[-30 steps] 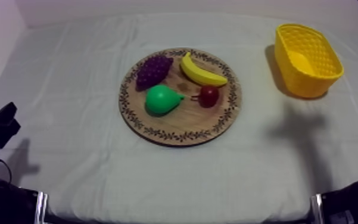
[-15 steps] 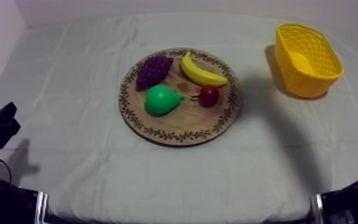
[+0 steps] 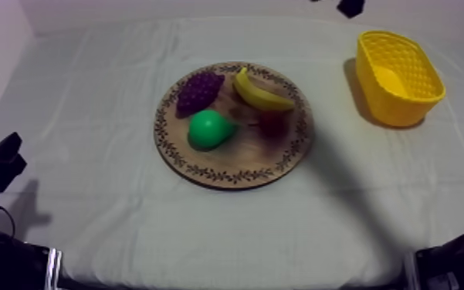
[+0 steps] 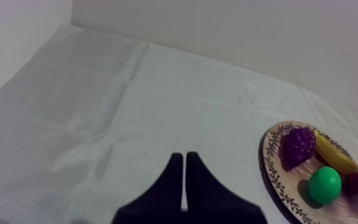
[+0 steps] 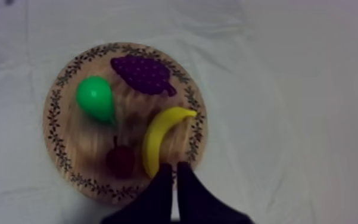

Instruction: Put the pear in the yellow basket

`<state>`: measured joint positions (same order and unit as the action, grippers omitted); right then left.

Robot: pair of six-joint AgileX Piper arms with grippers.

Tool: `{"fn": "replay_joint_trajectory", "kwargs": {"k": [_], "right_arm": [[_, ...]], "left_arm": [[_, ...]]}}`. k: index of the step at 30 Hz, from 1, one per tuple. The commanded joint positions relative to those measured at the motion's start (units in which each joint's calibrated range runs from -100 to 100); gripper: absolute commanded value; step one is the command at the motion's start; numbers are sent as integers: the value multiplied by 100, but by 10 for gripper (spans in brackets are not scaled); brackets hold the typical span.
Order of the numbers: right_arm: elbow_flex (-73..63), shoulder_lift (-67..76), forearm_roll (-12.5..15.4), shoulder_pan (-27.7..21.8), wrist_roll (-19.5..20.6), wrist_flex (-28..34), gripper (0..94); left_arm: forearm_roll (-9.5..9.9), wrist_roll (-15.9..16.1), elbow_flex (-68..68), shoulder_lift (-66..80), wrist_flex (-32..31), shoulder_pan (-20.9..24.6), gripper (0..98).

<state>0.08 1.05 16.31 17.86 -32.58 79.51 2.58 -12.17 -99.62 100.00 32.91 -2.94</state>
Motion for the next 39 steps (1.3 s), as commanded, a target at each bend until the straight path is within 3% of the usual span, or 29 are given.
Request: {"fn": "replay_joint_trajectory", "kwargs": {"k": [1, 6, 13, 18, 24, 39], "right_arm": [[-109, -227, -14, 81, -48, 42, 11], [-227, -541, -69, 251, -79, 88, 75], [-388, -800, -344, 523, 109, 218, 595], [-788, -1128, -493, 640, 203, 469, 768], [-1046, -1598, -550, 694, 225, 489, 814], [-1162, -2977, -460, 797, 221, 11, 809]], "left_arm": [[-2, -2, -5, 0, -1, 1, 1], [-2, -2, -5, 0, -1, 1, 1], [-2, -2, -5, 0, -1, 1, 1], [-2, -2, -5, 0, -1, 1, 1], [-2, -2, -5, 0, -1, 1, 1], [-2, -2, -5, 0, -1, 1, 1]]}}
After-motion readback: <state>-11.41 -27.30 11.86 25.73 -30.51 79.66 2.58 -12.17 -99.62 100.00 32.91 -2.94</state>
